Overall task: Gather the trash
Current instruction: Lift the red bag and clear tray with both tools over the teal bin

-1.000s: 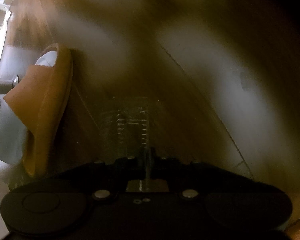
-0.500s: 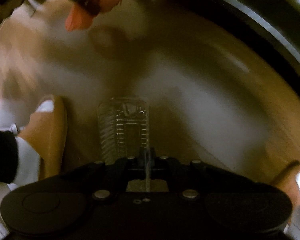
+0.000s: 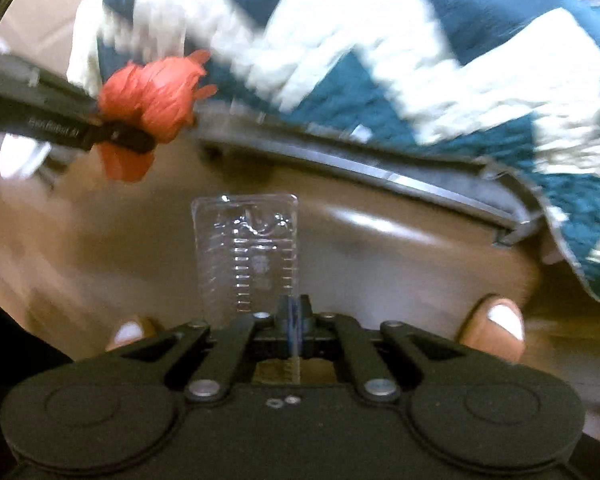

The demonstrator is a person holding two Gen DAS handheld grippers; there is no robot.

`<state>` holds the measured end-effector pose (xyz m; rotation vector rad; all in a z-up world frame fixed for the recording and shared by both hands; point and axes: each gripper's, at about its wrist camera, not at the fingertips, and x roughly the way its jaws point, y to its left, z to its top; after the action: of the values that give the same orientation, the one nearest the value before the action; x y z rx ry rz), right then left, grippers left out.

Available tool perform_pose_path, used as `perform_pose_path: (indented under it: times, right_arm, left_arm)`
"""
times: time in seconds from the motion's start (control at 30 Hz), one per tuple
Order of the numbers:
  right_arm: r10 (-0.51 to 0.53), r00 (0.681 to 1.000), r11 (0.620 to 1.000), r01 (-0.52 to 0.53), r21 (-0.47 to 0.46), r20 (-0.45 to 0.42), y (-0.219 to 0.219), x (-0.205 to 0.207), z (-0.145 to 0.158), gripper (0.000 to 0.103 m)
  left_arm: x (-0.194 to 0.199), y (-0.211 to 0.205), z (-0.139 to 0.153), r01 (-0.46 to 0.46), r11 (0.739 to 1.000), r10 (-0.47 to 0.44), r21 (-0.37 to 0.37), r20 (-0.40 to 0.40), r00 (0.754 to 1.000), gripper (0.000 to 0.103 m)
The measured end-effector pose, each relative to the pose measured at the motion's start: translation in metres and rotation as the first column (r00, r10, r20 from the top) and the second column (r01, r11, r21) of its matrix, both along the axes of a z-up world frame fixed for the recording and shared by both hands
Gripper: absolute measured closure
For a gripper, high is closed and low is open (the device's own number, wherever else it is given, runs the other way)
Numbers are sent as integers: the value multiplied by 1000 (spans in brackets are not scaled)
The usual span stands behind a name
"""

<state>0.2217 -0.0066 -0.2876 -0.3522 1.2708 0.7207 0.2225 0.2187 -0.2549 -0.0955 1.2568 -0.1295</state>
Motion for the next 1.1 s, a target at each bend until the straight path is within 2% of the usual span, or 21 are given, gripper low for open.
perform_pose_path:
  times: [0.27, 0.47, 0.67, 0.9, 1.1]
  right_arm:
    - [-133, 976, 981, 104, 165, 173, -50, 3, 117, 100]
    - [-227, 924, 951, 143, 274, 307, -90, -2, 198, 100]
    - [-323, 853, 913, 166, 373, 410, -137, -5, 273, 100]
    - [-384, 773, 888, 160, 431, 505, -189, -10, 335, 100]
    - [-464, 665, 861, 182, 475, 585, -243, -10, 388, 100]
  left_arm:
    - [-17, -45, 110, -36, 999, 30, 29, 175, 984, 88]
    - [-27, -81, 178, -69, 996, 49, 55, 306, 951, 88]
    - [-30, -129, 251, -48, 998, 22, 49, 427, 904, 88]
    - [-22, -197, 312, 34, 998, -59, 56, 545, 837, 88]
    - [-10, -258, 369, 94, 995, -86, 23, 646, 759, 88]
